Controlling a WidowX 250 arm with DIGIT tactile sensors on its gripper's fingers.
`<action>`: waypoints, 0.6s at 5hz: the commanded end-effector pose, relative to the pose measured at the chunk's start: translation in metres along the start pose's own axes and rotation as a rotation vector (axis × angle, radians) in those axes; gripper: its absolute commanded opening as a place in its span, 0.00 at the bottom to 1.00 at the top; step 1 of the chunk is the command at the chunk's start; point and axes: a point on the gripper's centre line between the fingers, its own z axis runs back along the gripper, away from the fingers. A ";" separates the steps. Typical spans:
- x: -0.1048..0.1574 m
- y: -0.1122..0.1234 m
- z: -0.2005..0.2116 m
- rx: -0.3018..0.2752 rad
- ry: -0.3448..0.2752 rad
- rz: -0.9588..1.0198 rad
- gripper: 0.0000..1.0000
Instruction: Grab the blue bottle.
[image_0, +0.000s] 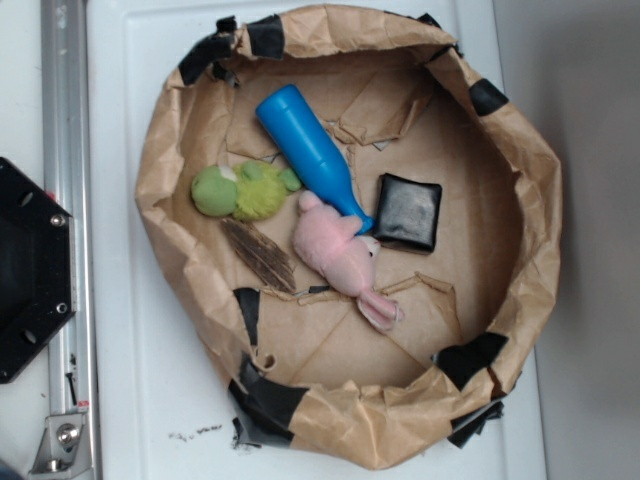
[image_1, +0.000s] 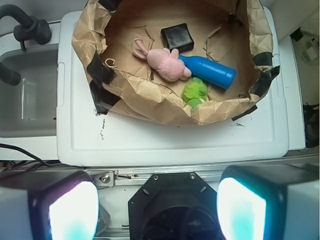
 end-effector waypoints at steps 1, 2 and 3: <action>0.000 0.000 0.000 0.000 0.000 0.000 1.00; 0.045 0.045 -0.037 0.200 -0.154 -0.252 1.00; 0.084 0.064 -0.054 0.181 -0.042 -0.310 1.00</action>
